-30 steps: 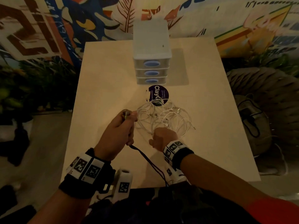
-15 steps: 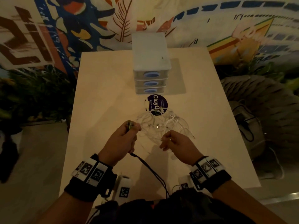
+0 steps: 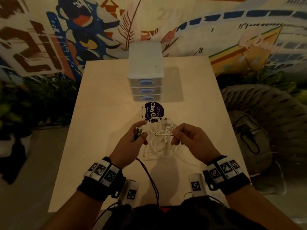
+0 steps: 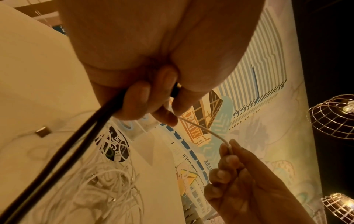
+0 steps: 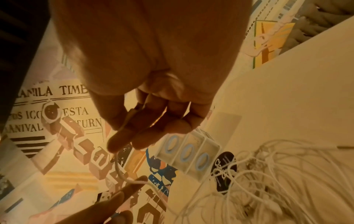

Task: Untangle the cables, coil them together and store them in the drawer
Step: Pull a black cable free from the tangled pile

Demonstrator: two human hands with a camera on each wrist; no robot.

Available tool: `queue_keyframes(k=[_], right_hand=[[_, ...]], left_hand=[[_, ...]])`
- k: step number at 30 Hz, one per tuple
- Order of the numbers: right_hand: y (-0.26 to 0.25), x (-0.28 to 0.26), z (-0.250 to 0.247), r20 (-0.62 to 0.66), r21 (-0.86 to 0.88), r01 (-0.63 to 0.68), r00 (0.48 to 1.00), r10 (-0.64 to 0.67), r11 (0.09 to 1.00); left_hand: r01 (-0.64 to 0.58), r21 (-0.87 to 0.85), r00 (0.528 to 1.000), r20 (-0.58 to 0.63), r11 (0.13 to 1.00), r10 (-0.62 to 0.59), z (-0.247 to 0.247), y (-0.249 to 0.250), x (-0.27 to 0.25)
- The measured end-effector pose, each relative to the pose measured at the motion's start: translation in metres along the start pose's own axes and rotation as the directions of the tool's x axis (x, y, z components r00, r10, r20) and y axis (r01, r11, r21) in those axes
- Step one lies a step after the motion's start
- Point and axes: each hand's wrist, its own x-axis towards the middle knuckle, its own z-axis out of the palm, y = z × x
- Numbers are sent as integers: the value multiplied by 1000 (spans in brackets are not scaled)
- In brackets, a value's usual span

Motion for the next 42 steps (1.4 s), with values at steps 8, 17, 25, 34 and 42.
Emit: queue_keyframes(k=[8,17,25,34,42], right_hand=[[-18,-2,-14,34,-20,78,996,-77,997],[-1,9,4,359,-347,-6,923,139,938],[50,69,38,166,-525,-93,964,209,846],[53,111,74,234,-669,-65,927,292,741],[49,125,79,286,-566,-39,928,241,824]], left_hand=[[-131,152,991,-14,980,135,-7,9,-5],[-104,-8,994,-34,995,104,-16,7,-17],[-187,26,982,41,982,186,-26,-5,-20],[-151,23,969,202,988,144,-35,-10,-22],[-167,77,939,318,983,135,-44,-11,-25]])
